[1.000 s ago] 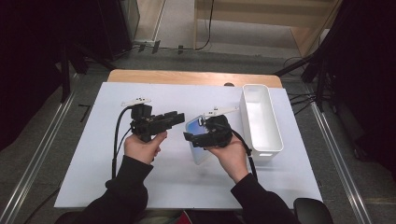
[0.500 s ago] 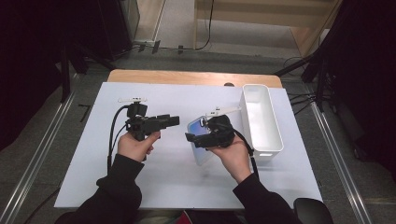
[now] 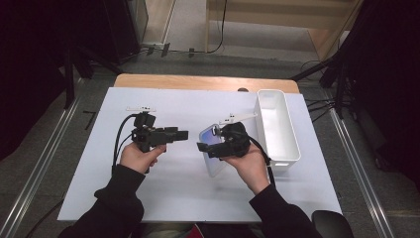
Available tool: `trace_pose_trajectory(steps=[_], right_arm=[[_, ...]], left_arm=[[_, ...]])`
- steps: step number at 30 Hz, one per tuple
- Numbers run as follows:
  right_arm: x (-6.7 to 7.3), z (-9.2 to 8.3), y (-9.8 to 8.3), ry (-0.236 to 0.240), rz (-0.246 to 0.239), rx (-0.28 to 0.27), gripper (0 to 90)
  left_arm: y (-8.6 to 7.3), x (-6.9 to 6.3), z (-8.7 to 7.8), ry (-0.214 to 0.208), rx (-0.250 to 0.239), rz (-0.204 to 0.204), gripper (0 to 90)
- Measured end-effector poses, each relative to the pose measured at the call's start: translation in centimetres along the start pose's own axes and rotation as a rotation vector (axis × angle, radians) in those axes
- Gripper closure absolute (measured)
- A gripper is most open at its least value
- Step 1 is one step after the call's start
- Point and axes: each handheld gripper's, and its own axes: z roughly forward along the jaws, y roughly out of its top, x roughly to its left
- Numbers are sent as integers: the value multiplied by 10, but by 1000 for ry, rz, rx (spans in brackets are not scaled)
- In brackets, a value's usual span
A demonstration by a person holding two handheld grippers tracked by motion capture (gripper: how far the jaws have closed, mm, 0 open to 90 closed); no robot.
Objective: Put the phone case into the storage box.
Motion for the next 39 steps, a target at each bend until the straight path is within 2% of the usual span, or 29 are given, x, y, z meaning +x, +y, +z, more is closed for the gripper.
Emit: trace_pose_trajectory(steps=[5,12,15,21,24,28,32,39], right_arm=[[-1,-2,0,26,-14,8,148],[-1,-9,1,75,-51,-5,148],[-1,-11,1,77,-61,-1,148],[-6,-17,1,86,-56,1,148],[-7,-18,1,88,-55,7,148],[-8,-20,1,94,-61,20,148],[-9,-20,1,106,-61,21,148],[-11,-23,1,126,-53,19,148]], left_arm=[[-4,4,-2,9,21,26,332],[-9,7,-5,-6,55,64,332],[-12,8,-7,-8,69,82,332],[-17,9,-10,-4,92,122,332],[-20,10,-11,-6,103,124,332],[-24,10,-13,25,125,145,332],[-29,11,-15,34,135,174,332],[-37,12,-19,32,144,179,332]])
